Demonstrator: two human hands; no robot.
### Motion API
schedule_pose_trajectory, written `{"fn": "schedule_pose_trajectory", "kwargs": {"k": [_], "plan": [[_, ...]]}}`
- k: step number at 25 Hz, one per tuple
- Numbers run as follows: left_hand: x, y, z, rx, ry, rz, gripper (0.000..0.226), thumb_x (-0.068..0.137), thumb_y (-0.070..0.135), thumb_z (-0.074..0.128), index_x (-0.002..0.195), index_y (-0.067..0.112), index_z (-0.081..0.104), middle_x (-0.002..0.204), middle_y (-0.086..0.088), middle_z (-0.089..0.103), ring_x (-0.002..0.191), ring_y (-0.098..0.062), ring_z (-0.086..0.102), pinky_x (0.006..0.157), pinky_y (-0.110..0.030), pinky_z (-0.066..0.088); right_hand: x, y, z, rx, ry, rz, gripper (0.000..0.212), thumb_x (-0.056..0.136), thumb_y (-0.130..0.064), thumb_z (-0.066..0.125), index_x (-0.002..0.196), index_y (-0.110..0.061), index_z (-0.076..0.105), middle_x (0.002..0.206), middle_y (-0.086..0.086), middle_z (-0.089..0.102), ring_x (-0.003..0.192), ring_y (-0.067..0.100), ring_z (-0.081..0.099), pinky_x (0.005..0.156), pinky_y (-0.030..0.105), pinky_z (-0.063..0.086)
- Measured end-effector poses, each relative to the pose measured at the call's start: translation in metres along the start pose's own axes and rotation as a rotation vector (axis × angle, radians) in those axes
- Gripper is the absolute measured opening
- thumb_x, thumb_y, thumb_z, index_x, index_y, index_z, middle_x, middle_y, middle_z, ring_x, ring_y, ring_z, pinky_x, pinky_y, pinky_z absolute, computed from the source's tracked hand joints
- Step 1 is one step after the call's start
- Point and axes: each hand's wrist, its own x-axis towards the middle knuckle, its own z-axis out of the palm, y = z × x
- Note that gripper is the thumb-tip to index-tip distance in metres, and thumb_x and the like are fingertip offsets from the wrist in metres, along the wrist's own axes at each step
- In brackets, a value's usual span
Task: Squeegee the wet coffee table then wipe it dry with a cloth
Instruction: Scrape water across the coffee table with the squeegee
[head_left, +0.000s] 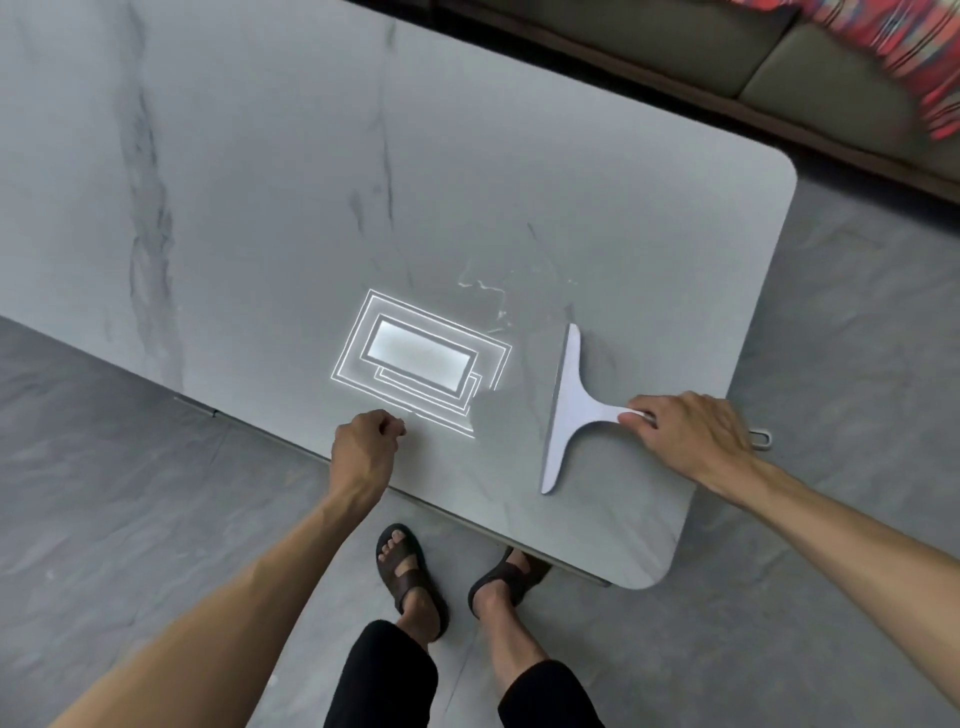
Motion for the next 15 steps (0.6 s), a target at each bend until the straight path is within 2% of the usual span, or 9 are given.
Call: {"fn": "schedule_pose_trajectory", "kwargs": {"k": [3,6,9,11,15], "plan": [[0.007,0.005,-0.008,-0.009,0.04,-0.03,0.027,0.094,0.021,0.044,0.083,0.01,0.067,0.079,-0.009,0.067,0.072,-0.028,0.06,0.059,-0.032,0.044,-0.005,-0.032,-0.009,0.036,0.018,-0.101,0.043,0.086,-0.063,0.03,0.094,-0.039,0.064,0.078,-0.008,0.072,0.074,0.02,0.067,0.06,0.03,0.035],[0.019,-0.009,-0.023,-0.015,0.116,-0.069,0.022,0.092,0.017,0.045,0.091,0.006,0.064,0.09,-0.009,0.067,0.087,-0.032,0.061,0.072,-0.039,0.047,0.013,-0.111,0.001,0.095,-0.15,-0.337,0.039,0.089,-0.062,0.034,0.102,-0.037,0.061,0.092,-0.004,0.073,0.087,0.023,0.066,0.064,0.031,0.033],[0.041,-0.029,-0.041,0.036,0.149,-0.107,0.027,0.089,0.009,0.048,0.114,0.008,0.06,0.113,-0.011,0.063,0.105,-0.031,0.058,0.088,-0.036,0.044,0.041,-0.191,0.023,0.063,-0.258,-0.526,0.037,0.093,-0.057,0.039,0.106,-0.034,0.063,0.104,0.003,0.072,0.098,0.028,0.064,0.073,0.034,0.037],[0.057,-0.036,-0.052,0.048,0.165,-0.143,0.035,0.087,0.005,0.046,0.121,0.007,0.055,0.121,-0.014,0.059,0.112,-0.032,0.055,0.092,-0.037,0.043,0.059,-0.227,0.035,0.068,-0.265,-0.558,0.036,0.094,-0.055,0.039,0.107,-0.032,0.065,0.104,0.005,0.071,0.097,0.03,0.064,0.073,0.034,0.036],[0.089,-0.042,-0.073,0.057,0.173,-0.213,0.035,0.089,0.006,0.044,0.123,0.008,0.054,0.125,-0.016,0.058,0.114,-0.033,0.054,0.094,-0.04,0.044,0.091,-0.28,0.044,0.12,-0.272,-0.554,0.035,0.096,-0.053,0.039,0.107,-0.032,0.065,0.101,0.007,0.071,0.095,0.031,0.064,0.07,0.035,0.035]]}}
